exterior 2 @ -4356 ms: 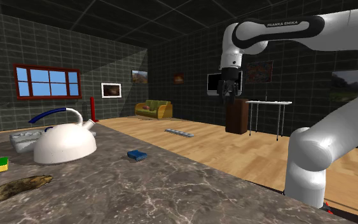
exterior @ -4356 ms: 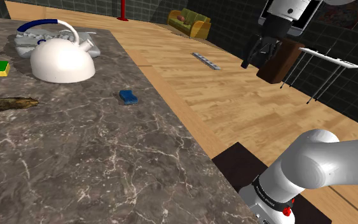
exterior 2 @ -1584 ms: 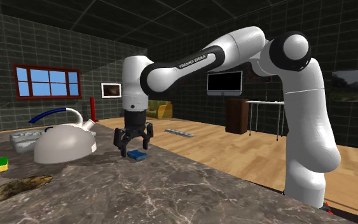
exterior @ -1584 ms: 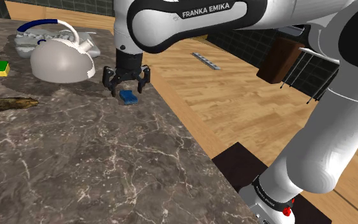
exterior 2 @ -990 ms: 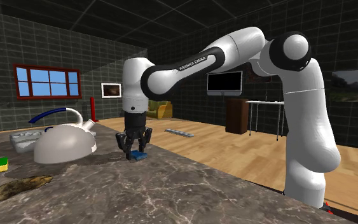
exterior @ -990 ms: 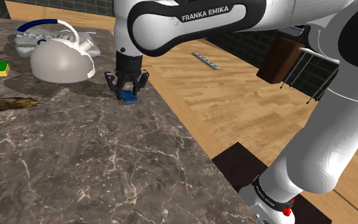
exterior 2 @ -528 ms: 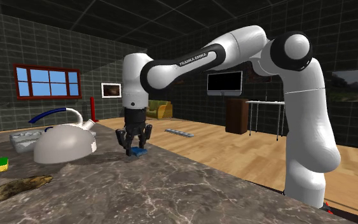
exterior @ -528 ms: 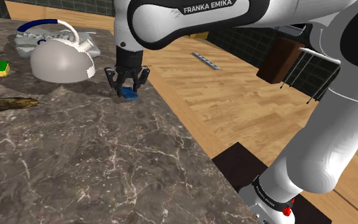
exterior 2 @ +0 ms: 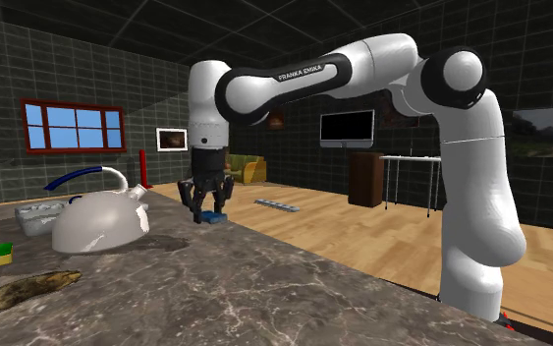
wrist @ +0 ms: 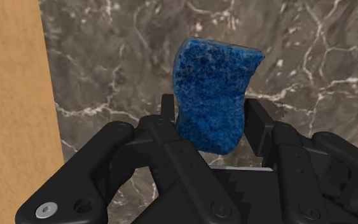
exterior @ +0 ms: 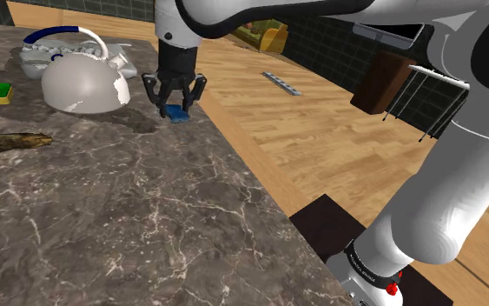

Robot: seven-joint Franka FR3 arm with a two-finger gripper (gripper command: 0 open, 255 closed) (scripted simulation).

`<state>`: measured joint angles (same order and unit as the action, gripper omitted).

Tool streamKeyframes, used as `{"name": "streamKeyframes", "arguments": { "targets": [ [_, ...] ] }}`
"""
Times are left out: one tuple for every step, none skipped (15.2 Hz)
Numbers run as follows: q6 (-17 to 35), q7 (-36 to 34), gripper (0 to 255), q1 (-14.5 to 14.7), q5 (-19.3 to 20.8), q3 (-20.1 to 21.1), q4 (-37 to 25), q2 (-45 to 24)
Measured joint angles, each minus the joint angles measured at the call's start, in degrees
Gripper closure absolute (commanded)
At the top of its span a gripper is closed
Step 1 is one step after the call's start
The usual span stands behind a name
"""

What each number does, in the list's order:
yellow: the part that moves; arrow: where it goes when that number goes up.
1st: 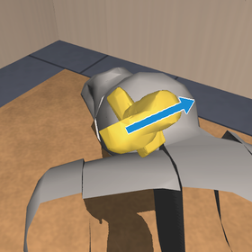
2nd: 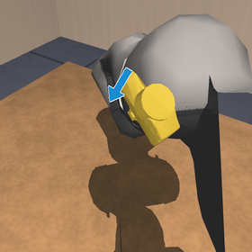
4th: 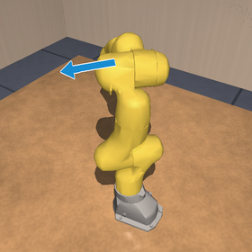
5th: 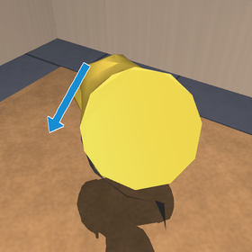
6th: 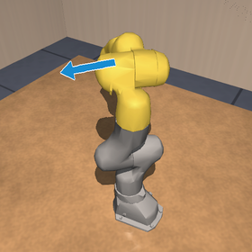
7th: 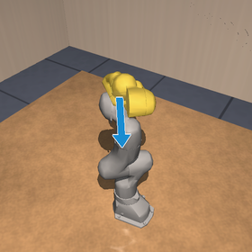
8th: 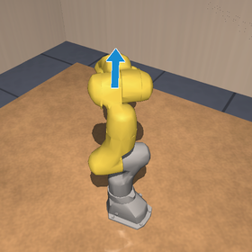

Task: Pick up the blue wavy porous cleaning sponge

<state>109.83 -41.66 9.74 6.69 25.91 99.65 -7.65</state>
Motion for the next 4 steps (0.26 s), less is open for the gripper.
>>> {"name": "streamKeyframes", "arguments": {
  "targets": [
    [-0.8, 0.2, 255, -0.1, -0.2, 0.0, -0.6, 0.3],
    [-1.4, 0.2, 255, 0.0, -0.1, 0.0, -1.3, 0.1],
    [-2.2, 0.3, 255, 0.0, -0.1, 0.0, -2.1, 0.1],
    [-2.7, 0.3, 255, 0.0, -0.2, 0.0, -2.6, 0.2]
  ]
}}
